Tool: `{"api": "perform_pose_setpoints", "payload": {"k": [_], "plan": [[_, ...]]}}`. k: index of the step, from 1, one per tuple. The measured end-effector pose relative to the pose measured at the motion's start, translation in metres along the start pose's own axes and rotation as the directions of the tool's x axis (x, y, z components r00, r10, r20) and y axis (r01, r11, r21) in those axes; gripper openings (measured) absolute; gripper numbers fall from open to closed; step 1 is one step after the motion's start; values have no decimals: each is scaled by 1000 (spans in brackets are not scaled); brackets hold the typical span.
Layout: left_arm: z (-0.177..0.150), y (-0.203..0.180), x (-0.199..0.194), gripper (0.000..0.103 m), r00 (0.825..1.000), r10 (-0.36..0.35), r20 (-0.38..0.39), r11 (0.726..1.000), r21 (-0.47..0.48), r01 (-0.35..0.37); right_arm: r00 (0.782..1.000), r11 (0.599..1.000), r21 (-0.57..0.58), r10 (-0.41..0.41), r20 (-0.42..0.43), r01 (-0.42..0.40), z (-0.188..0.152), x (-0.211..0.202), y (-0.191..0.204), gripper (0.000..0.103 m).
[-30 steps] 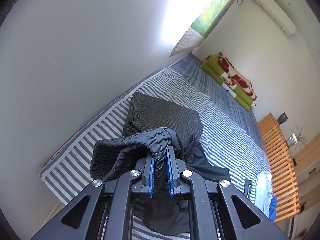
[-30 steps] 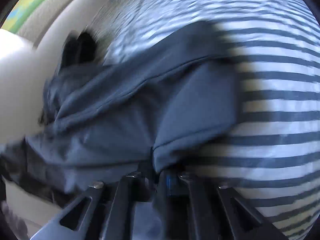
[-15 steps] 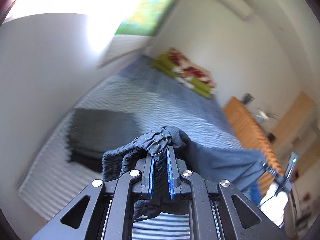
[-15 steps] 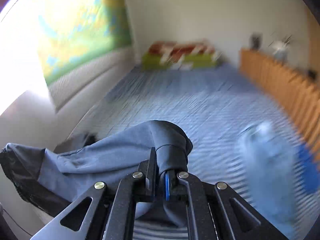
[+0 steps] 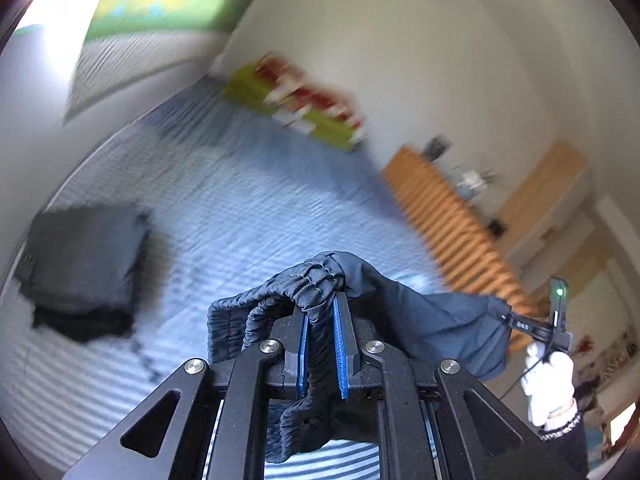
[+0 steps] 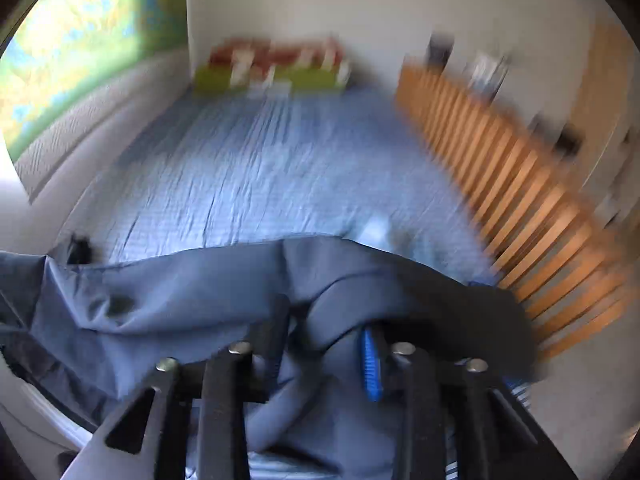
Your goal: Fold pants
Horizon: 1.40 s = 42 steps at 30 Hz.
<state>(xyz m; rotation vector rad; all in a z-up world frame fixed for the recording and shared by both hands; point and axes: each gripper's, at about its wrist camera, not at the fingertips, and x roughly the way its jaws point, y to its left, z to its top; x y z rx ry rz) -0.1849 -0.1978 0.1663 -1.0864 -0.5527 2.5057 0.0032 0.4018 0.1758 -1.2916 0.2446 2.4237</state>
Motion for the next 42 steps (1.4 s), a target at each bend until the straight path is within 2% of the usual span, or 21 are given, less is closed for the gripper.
{"api": "perform_pose_setpoints", "payload": {"k": [1,3,5,7,9,12,15,17,18,20,22,26,28,29,32,34,35,36,39,41,42], "plan": [[-6,20,14,11,998,49,-33,999,-17,-49,998,1000,-3,1,-55,-1,-8,27,-5,31],[-26,68,42,11,982,149,-113,985,-66,-157,987,1000,-22,14,-159,-18,-40,79,10,31],[-41,112,74,12,957,215,-195,965,-107,-238,977,998,-44,24,-212,-33,-66,105,24,31],[-60,143,96,12,931,271,-244,947,-106,-303,972,997,-66,29,-231,-45,-90,115,38,31],[-73,160,106,12,931,257,-259,946,-132,-297,975,994,-88,49,-215,-70,-103,109,50,31],[-82,172,114,19,933,235,-272,949,-142,-280,978,989,-114,76,-194,-99,-106,100,70,32],[-75,184,100,27,945,239,-225,948,-156,-277,985,978,-178,78,-157,-106,-106,95,99,34],[-74,184,87,52,950,251,-186,950,-143,-279,980,963,-221,124,-156,-157,-105,95,122,37],[-76,186,75,55,952,250,-175,952,-137,-275,975,953,-237,152,-160,-187,-106,98,136,39],[-86,186,65,55,952,244,-185,956,-119,-268,965,933,-266,202,-164,-241,-108,103,165,39],[-100,192,58,55,948,234,-216,959,-111,-262,946,901,-304,260,-192,-309,-108,112,206,39],[-116,202,64,55,950,186,-250,961,-157,-229,924,854,-362,307,-227,-373,-105,126,276,39],[-113,211,75,56,958,137,-250,957,-217,-194,906,832,-368,342,-251,-416,-108,131,304,39],[-112,216,78,56,962,108,-251,955,-243,-171,888,813,-366,372,-271,-453,-111,131,315,39],[-106,226,101,56,954,72,-292,950,-270,-155,812,735,-354,476,-338,-579,-135,121,337,40],[-102,237,114,56,949,10,-316,930,-346,-125,762,680,-351,522,-384,-643,-159,113,349,44],[-100,242,120,56,948,-5,-317,918,-379,-122,742,648,-368,533,-407,-667,-173,109,357,49],[-97,246,123,56,948,-6,-320,909,-397,-128,735,614,-406,531,-421,-677,-189,104,368,50],[-87,239,137,58,939,22,-343,919,-362,-154,759,580,-491,488,-430,-651,-216,100,390,50],[-83,231,151,56,922,75,-380,930,-307,-202,788,578,-536,445,-425,-615,-227,103,397,49],[-84,228,159,54,914,100,-393,932,-285,-224,800,582,-549,424,-425,-600,-232,106,399,34]]}}
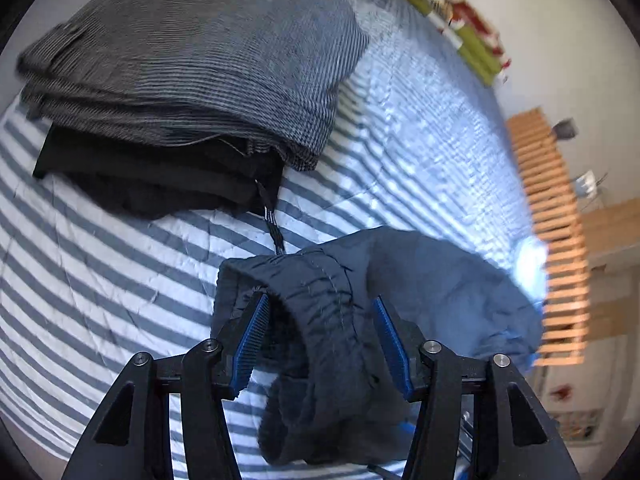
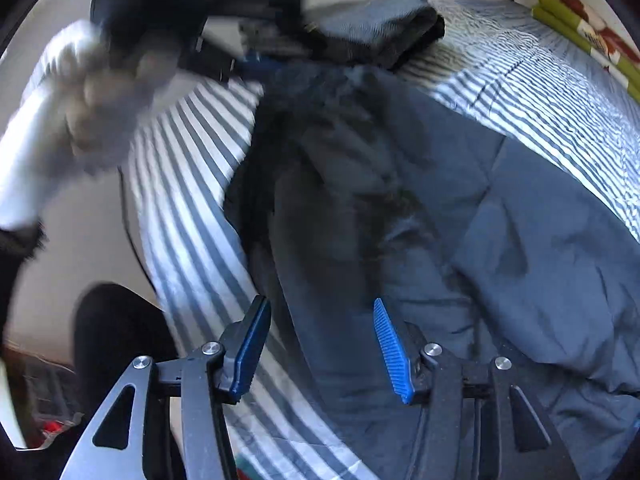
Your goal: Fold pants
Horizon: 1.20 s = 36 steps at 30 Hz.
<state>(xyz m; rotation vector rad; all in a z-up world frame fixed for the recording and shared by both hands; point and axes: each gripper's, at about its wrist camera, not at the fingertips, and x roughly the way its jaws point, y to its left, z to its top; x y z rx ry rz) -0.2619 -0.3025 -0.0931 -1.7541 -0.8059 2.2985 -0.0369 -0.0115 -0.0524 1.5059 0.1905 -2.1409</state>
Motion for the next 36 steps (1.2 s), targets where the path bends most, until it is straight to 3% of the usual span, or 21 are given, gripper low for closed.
{"api": "perform_pose_setpoints", "payload": {"k": [1,2,5,7,8,10,11,13,14,15,16,17,21,23,27,30,31,33,34,36], "plan": [[1,-7,6,42,1000,24,8,999,23,-24,1000,1000,3,7,-12,-7,-3,3,0,24],[0,-13,10,24,999,47,13,998,46,-47,999,1000,10,14,-38,-14,-5,8,-1,5],[-6,-37,11,11,998,38,58,993,105,-44,999,1000,18,10,-43,-10,-21,4,-5,1],[-11,-59,-9,11,992,-54,115,988,148,37,1000,1000,21,19,-11,-19,-29,-9,-6,1],[-18,-71,-26,11,977,-155,149,974,188,126,999,999,24,44,12,-44,-33,-19,-6,1],[-34,-94,-62,11,933,-289,216,924,318,213,994,995,24,92,55,-93,-38,-36,-5,1],[-38,-102,-74,14,922,-293,252,911,365,189,992,994,28,104,69,-106,-39,-42,-6,2],[-32,-105,-81,21,933,-193,305,927,369,70,993,995,55,81,90,-86,-38,-49,-13,8],[-19,-97,-74,47,947,-107,302,944,329,2,995,995,74,52,87,-59,-36,-50,-21,22],[-8,-87,-67,59,958,-44,284,959,281,-40,996,994,102,28,90,-37,-34,-50,-30,34],[3,-69,-59,62,963,35,269,973,212,-95,995,990,137,8,99,-22,-34,-52,-38,35],[7,-56,-57,62,962,69,264,978,173,-118,995,986,167,5,103,-22,-35,-54,-48,35],[-9,-19,-63,62,974,-3,225,989,146,-30,994,972,235,-11,106,-15,-42,-66,-79,35],[-29,-5,-59,63,982,-8,189,985,169,-24,993,967,253,-30,111,1,-35,-73,-91,35],[-65,19,-28,65,996,-65,63,987,152,55,989,961,274,-14,145,-27,10,-85,-112,36],[-92,25,4,66,996,-84,-2,987,136,84,985,969,246,-17,171,-27,56,-84,-115,46],[-97,25,12,65,993,-117,4,985,131,116,985,971,239,-19,172,-23,68,-80,-116,47],[-102,23,17,43,986,-165,32,978,137,159,988,974,227,-37,150,2,100,-62,-120,48],[-104,20,18,15,981,-191,28,972,144,185,988,972,233,-53,142,19,111,-54,-122,48],[-110,12,13,7,969,-247,20,958,156,241,989,967,251,-79,122,46,130,-37,-126,48]]}}
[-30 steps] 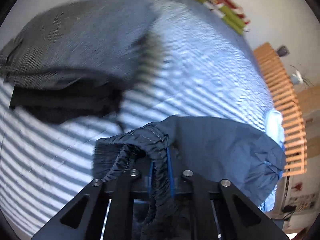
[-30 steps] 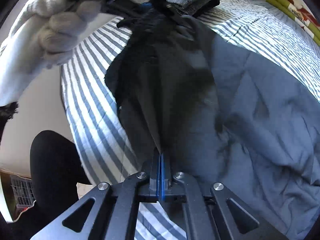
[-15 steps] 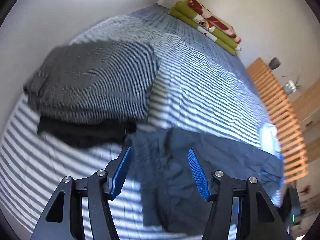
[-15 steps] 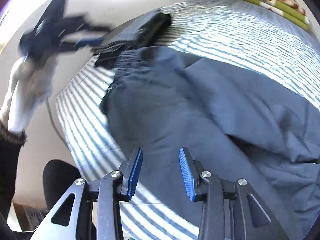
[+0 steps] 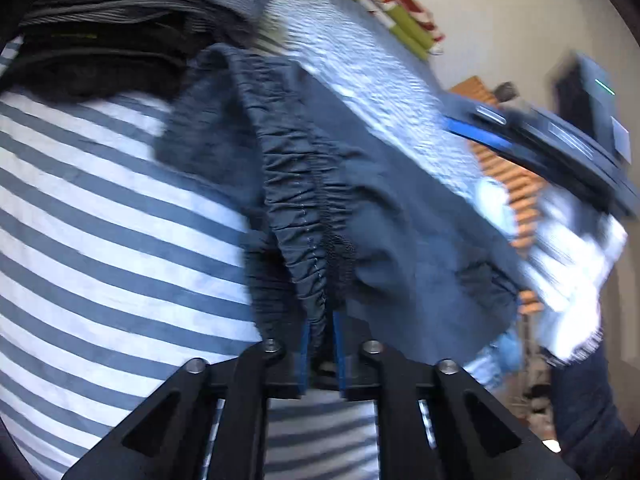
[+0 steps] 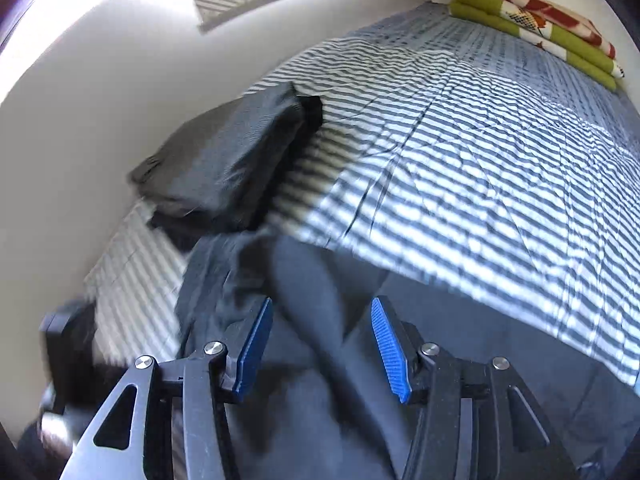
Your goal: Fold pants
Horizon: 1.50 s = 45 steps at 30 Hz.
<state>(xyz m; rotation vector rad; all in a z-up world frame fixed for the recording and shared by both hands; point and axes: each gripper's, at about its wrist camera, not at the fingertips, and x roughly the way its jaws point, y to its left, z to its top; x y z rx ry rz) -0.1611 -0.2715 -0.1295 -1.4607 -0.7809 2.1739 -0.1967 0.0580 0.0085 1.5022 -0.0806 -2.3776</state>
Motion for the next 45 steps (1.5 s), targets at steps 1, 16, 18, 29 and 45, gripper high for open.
{"api": "perform_pose_setpoints", "payload": {"k": [1,16,18,29,45], "plan": [[-5,-7,-6,7,1000,3,5,1000,26,-3,1000,1000,2,1,-10,-1,4,7,1,48],[-118,21,-66,7,984,15,-179,999,-34,-21,955,950,-258,99,-280,-174,2,101,82,48],[-116,16,-67,7,983,26,-182,1000,-9,-28,946,934,-309,78,-314,-179,-9,110,93,48],[-95,-3,-66,7,981,71,-179,997,31,-67,967,903,-422,-37,-254,-77,-70,83,90,2],[25,-5,-67,60,982,184,51,981,49,-187,925,931,-4,-362,115,365,98,33,-5,8]]}}
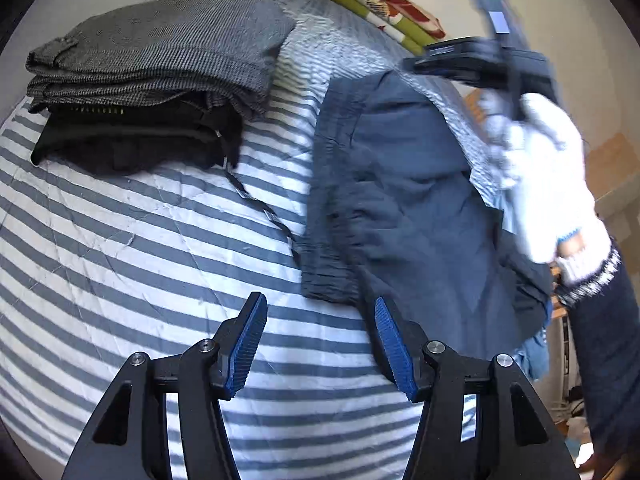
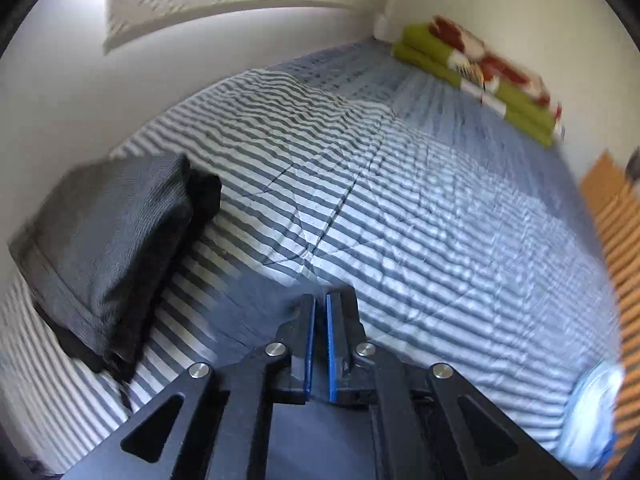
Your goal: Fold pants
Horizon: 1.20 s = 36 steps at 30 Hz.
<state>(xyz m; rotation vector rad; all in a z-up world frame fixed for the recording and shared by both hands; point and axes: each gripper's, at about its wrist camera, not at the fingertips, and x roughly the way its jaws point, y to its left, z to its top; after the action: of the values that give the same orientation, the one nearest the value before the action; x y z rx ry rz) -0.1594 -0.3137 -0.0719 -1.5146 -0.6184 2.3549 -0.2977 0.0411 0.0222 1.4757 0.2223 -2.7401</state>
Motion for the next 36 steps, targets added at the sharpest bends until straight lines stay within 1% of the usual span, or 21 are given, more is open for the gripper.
{"api": "perform_pose_setpoints", "payload": {"k": [1,3,6,7,8,9,12,13,14,15,17,21,24,26,27,28,29,30,31,33,36], "plan": [[0,4,4,60,1000,12,-15,1000,6,-12,1000,1000,7,12,15,-12,-1,-7,-5,11],[-3,-1,23,60,998,33,-54,999,-1,-33,997,998,25,58,46,-59,-10,-28,-19,30],[-11,-4,53,62,994,-21,-106,998,-58,15,983,981,63,179,45,-181,-40,-60,-44,32],[-11,-4,63,69,992,-42,-117,996,-84,32,979,977,73,197,52,-200,-47,-72,-52,32],[-11,-3,67,76,992,-57,-113,993,-109,45,977,975,80,204,60,-208,-57,-81,-59,32],[-10,-6,66,81,994,-75,-75,990,-127,65,977,974,93,203,65,-209,-76,-94,-71,34],[-5,-12,72,80,992,-118,-35,979,-174,110,984,977,116,172,49,-177,-137,-125,-95,36],[-4,-14,80,64,991,-136,-21,971,-199,129,987,979,130,151,50,-156,-163,-135,-104,36],[-3,-16,82,39,992,-121,-30,971,-212,112,990,980,139,136,48,-141,-176,-140,-111,36],[-3,-20,87,29,995,-86,-49,975,-211,74,994,981,161,105,42,-110,-201,-148,-122,36],[-4,-28,91,18,998,-43,-48,981,-192,33,997,974,213,73,30,-77,-236,-159,-140,36],[-3,-38,46,12,1000,21,18,990,-141,-18,1000,952,305,17,-8,-14,-288,-176,-180,36],[-3,-19,-7,9,997,48,64,983,-179,-35,1000,940,340,-25,-7,26,-304,-190,-206,36],[-7,-1,-42,2,989,102,103,973,-215,-78,999,930,366,-35,2,32,-310,-198,-222,36],[-10,9,-59,2,980,155,123,964,-236,-123,999,924,382,-36,9,30,-312,-203,-230,36],[-13,21,-74,2,973,185,137,952,-270,-143,999,919,392,-33,13,26,-313,-206,-236,36],[-17,33,-84,5,970,201,138,940,-305,-151,999,913,408,-28,20,17,-316,-210,-244,36],[-20,43,-90,5,967,219,126,930,-326,-168,999,907,421,-25,22,13,-319,-212,-249,36],[-22,45,-92,5,968,224,113,929,-325,-177,1000,901,433,-22,20,11,-322,-213,-255,36],[-23,43,-98,6,972,216,91,940,-289,-182,999,886,462,-43,15,31,-331,-218,-270,36],[-17,7,-97,7,970,224,94,962,-184,-204,992,862,496,-125,12,103,-347,-233,-296,37]]}}
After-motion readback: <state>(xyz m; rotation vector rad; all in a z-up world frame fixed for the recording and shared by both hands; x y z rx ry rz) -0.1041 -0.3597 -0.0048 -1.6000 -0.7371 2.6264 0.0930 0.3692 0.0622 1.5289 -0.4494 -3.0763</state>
